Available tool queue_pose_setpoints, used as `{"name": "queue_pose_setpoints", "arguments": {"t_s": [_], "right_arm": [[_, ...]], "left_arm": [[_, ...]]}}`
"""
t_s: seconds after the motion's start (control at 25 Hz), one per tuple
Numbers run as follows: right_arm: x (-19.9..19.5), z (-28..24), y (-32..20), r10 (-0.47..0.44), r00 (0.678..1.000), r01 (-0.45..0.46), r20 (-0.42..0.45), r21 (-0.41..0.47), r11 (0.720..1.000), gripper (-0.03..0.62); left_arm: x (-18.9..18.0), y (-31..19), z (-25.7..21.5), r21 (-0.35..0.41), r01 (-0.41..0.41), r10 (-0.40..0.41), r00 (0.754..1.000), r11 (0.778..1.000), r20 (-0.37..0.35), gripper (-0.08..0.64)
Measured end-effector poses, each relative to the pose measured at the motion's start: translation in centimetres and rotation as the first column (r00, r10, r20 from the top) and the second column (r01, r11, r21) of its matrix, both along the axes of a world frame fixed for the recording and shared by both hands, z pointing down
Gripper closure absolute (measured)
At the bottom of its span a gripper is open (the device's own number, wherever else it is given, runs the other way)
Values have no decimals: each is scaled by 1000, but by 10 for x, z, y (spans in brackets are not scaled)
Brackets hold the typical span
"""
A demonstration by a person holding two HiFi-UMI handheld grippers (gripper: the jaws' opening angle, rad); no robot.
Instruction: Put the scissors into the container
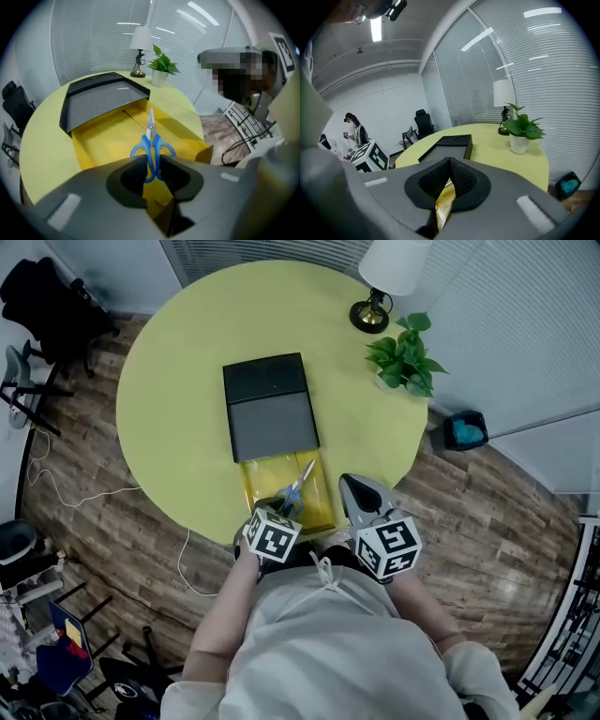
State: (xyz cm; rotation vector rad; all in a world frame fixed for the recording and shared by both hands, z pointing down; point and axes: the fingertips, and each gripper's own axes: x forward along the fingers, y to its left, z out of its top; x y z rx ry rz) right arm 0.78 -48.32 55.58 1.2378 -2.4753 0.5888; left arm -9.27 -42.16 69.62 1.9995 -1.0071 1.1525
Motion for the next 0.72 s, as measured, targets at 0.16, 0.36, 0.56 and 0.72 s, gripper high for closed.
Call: {"name": "queue_pose_setpoints", "arguments": {"t_s": [0.16,0.36,0.56,0.72], "right_arm": [[4,-1,-6,18,1000,-18,-5,0,1000,592],[7,-1,-6,26,1000,-26,-3,-5,1000,592],[10,-1,-4,27,1000,-27,-5,-9,1000,592],[8,-1,0,19,1000,-19,-5,-9,1000,592]], "left_arm": [[2,-5,9,-37,-21,22,1000,999,14,471],[5,-3,18,-99,-77,84,994,992,73,471],[8,3,27,-164,-129,148,983,978,111,466],[7,0,27,-147,-99,118,985,984,127,468]]}}
